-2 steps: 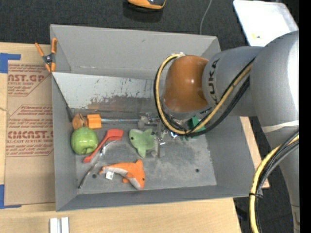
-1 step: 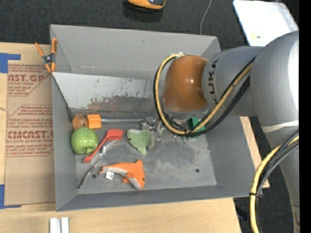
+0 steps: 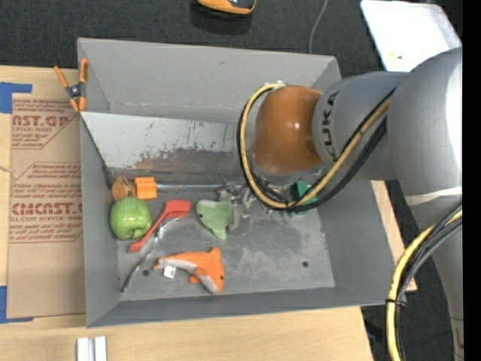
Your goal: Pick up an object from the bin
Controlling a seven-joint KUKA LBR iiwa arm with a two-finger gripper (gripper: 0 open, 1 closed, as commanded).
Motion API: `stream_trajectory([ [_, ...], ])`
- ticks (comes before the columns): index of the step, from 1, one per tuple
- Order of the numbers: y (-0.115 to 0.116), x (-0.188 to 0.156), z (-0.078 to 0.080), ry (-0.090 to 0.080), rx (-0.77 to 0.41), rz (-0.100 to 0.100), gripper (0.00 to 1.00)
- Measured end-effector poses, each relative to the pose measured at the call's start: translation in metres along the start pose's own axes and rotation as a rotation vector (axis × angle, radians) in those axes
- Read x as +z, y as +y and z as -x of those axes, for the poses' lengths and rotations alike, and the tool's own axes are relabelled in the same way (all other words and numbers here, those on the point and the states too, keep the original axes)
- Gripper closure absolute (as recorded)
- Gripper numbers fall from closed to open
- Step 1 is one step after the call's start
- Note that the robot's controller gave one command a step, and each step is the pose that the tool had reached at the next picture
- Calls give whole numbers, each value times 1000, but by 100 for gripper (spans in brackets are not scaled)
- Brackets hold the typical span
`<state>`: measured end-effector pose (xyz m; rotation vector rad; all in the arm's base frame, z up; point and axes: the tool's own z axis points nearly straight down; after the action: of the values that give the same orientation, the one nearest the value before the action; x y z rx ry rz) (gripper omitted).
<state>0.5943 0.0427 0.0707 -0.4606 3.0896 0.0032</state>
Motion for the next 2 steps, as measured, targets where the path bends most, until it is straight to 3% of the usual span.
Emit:
stream_trajectory([
  [1,1,-27,-1,4,0,1,100],
  [2,1,-76,0,6,-1,1,100],
])
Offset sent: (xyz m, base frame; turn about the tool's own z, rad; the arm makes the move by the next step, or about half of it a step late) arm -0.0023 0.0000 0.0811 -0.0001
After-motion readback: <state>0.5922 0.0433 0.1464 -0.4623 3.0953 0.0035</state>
